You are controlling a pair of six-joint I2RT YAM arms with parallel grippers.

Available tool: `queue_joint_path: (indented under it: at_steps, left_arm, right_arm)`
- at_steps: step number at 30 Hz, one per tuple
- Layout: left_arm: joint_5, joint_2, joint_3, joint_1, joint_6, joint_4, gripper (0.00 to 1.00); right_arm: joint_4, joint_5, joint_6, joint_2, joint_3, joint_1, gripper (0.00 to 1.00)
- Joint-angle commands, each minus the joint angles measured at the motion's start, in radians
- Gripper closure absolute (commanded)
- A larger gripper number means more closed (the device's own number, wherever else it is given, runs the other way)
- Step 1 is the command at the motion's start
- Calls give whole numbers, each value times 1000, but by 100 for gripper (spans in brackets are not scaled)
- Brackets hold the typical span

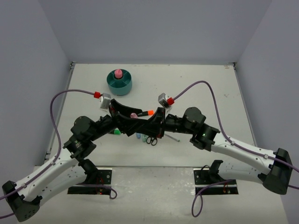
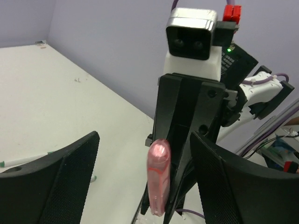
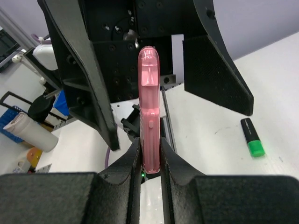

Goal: Sort the stationery into containers
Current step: Close the pen cap on the pen, then place the pen in the storage box.

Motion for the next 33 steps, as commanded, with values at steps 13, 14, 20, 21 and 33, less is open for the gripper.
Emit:
queue_joint_path:
  at_steps: [13, 14, 20, 21, 33]
  left_arm:
    - [427, 0, 134, -6, 98, -74, 24]
    - [432, 9, 135, -7, 98, -76, 30]
    - [433, 44, 129, -7, 92, -85, 58]
    - [429, 49, 129, -8, 93, -92, 60]
    - [428, 55, 127, -6, 124, -152, 81]
  right_arm:
    - [-400, -171, -261, -188, 18, -5, 100]
    - [-409, -166, -264, -189, 20, -5, 100]
    - [-417, -126, -267, -207, 15, -5, 100]
    - [-418, -124, -268, -208, 15, -5, 100]
    - [-422, -102, -285, -237, 14, -8, 100]
